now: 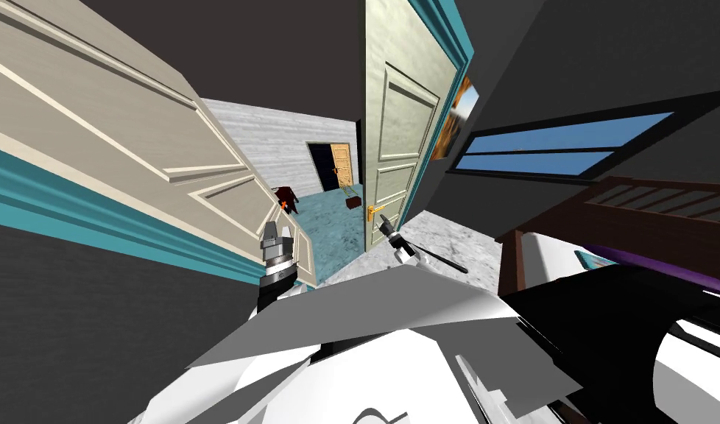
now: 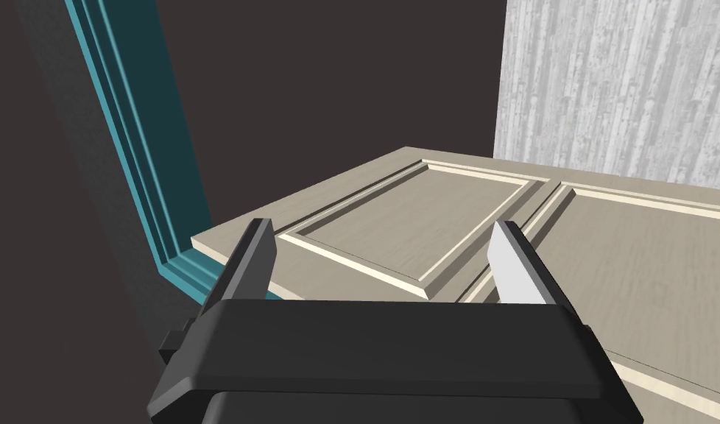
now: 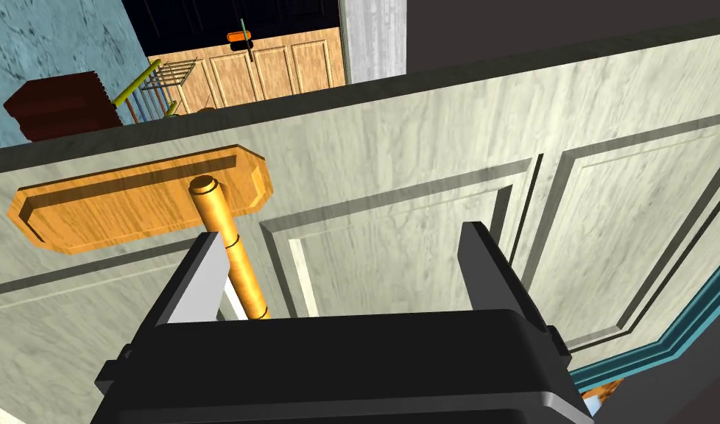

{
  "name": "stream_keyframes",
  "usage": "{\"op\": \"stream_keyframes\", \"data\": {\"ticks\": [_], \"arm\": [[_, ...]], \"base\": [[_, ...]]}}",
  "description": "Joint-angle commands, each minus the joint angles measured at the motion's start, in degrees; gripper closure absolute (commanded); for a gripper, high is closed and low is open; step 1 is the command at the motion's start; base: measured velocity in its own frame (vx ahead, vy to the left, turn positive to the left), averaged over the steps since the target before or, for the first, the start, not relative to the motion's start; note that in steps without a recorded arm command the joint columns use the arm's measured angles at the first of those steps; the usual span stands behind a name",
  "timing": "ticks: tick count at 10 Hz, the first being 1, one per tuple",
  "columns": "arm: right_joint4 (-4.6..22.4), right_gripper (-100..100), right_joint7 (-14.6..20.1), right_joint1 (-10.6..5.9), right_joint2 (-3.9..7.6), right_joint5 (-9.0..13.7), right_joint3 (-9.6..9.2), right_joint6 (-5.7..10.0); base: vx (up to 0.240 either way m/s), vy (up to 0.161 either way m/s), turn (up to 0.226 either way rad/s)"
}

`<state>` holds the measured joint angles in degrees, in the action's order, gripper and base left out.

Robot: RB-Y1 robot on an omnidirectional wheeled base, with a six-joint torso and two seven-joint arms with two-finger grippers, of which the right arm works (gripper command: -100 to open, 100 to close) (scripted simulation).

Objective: Push the door open

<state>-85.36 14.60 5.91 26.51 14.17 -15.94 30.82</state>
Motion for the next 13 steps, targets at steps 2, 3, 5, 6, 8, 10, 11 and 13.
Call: {"op": "stream_keyframes", "data": {"ticks": [2,3,5,6,8,10,11,13], "arm": [[4.1,-100,1.1,-1.63,2.39,0.9,-1.37,0.28],[6.0,-100,1.6,-2.39,3.45,1.3,-1.94,0.36],[9.4,-100,2.6,-3.80,5.40,2.1,-2.99,0.53],[11.0,-100,3.0,-4.45,6.32,2.4,-3.48,0.60],[13.6,-100,3.8,-5.58,7.88,3.0,-4.32,0.73],[15.8,-100,4.4,-6.50,9.16,3.6,-5.01,0.84],[16.7,-100,4.6,-6.87,9.67,3.7,-5.29,0.88],[17.1,-100,4.7,-7.08,9.97,3.9,-5.43,0.88]], "base": [[0.032,-0.075,0.098],[0.038,-0.116,0.115],[0.050,-0.105,0.121],[0.027,-0.099,0.086],[0.007,-0.093,0.087],[0.012,-0.081,0.076],[0.022,-0.073,0.056],[0.009,-0.051,0.052]]}}
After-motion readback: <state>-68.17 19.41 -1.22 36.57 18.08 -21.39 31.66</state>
